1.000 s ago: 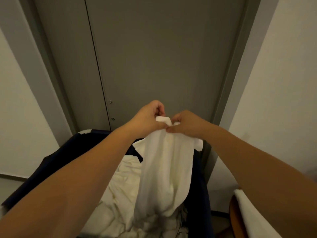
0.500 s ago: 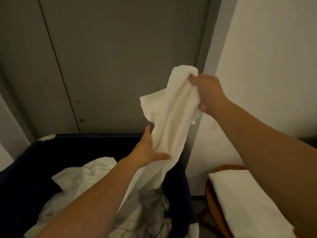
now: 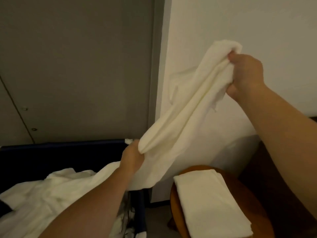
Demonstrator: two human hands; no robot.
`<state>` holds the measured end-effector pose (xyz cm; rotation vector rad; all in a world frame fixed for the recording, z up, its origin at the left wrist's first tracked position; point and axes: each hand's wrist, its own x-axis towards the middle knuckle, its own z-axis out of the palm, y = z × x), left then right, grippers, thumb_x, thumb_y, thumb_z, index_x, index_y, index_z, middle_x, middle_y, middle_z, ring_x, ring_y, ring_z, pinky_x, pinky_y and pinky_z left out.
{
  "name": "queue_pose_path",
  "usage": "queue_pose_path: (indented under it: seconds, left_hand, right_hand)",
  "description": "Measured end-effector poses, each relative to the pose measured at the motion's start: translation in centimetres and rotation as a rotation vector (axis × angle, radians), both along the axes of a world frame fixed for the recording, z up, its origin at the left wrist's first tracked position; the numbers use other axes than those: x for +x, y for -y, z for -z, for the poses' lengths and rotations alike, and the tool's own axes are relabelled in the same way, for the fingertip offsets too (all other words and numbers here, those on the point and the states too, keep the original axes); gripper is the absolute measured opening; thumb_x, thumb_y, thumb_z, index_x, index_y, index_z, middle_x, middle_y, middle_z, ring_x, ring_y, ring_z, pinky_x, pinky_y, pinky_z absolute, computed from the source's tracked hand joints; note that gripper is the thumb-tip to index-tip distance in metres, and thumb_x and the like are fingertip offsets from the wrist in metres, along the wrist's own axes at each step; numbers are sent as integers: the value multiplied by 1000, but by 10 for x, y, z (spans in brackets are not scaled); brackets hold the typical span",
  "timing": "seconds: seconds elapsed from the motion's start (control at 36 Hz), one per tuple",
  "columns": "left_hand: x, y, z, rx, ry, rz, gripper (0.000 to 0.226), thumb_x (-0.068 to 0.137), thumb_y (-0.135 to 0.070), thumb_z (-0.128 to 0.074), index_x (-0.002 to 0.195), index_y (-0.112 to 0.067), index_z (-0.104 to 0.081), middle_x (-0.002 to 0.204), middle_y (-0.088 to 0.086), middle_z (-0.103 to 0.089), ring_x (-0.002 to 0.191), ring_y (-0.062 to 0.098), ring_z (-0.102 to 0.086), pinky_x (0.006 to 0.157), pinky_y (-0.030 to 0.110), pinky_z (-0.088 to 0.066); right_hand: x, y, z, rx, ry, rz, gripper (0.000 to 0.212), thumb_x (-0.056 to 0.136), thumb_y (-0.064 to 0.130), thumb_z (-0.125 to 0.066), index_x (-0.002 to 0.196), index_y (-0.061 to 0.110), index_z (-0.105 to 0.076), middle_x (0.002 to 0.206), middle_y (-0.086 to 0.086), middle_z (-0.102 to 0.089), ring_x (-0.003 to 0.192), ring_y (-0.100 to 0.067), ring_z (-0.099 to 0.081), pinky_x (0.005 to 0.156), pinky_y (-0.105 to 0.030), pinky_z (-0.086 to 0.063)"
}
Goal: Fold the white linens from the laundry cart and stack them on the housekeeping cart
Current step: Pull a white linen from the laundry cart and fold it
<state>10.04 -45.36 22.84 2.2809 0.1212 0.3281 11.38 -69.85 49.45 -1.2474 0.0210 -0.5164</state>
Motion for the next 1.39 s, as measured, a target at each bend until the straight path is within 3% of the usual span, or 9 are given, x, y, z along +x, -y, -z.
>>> queue_pose_path:
  seconds: [0.14,0.28,0.39,0.56,0.69,0.86,1.0,1.28,1.39]
  left_hand:
    - [19,36,-39,77,32,48,9,93,-10,-52,90,-17,-58,91,-2,-60,79,9,-54,73,25,-41]
    - [32,81,-96,216,110,35,15,90,-13,-51,96,-8,-64,91,3,-64,86,21,-63,72,32,-50]
    - [39,123,-141,273,257,72,22,90,-9,-51,110,-5,-61,111,14,-65,101,32,-60,84,38,-49]
    - [66,193,-196,362,365,171,26,91,-7,-48,115,-6,-57,113,13,-64,103,31,-59,80,31,-44]
    - [95,245,-233,348,486,278,26,89,-8,-48,113,-6,-58,113,14,-65,105,32,-59,84,34,-47]
    - [124,321,-253,299,510,495,23,89,-14,-51,110,-8,-59,112,10,-65,101,27,-59,78,29,-44]
    - [146,376,-241,321,473,616,17,89,-13,-51,103,-10,-59,107,10,-66,97,28,-60,72,29,-43]
    - [177,426,-202,290,336,659,21,87,-19,-57,108,-14,-59,106,3,-63,91,20,-57,73,27,-43]
    - [188,429,-183,258,253,580,25,86,-21,-62,110,-16,-57,104,-2,-58,88,14,-53,74,24,-40]
  right_hand:
    - [20,96,13,-96,-42,45,13,89,10,-62,78,13,-65,79,-3,-71,83,-19,-71,85,-45,-56]
    - [37,160,23,-288,-113,75,14,85,28,-61,74,19,-58,82,0,-62,83,-20,-63,87,-45,-55]
    - [47,190,22,-374,-110,118,17,92,31,-53,78,21,-55,87,-1,-60,84,-16,-59,72,-28,-51]
    - [53,238,10,-319,-88,214,19,89,26,-55,71,19,-55,73,6,-57,83,-15,-61,76,-34,-52]
    - [50,279,-3,-277,-73,317,19,92,23,-59,73,20,-59,78,8,-62,71,-3,-61,63,-21,-51]
    - [52,315,-15,-399,-21,463,17,88,23,-62,94,8,-67,86,-4,-61,76,-15,-60,69,-30,-49]
    - [57,350,-9,-549,-44,554,12,86,32,-60,84,21,-59,79,-7,-54,70,-16,-54,63,-29,-44]
    - [91,362,52,-846,-228,255,19,87,39,-63,98,24,-61,96,0,-65,86,-21,-63,77,-36,-52]
    - [116,359,81,-980,-276,-142,60,71,53,-75,120,32,-49,104,14,-58,91,-7,-59,69,-25,-47]
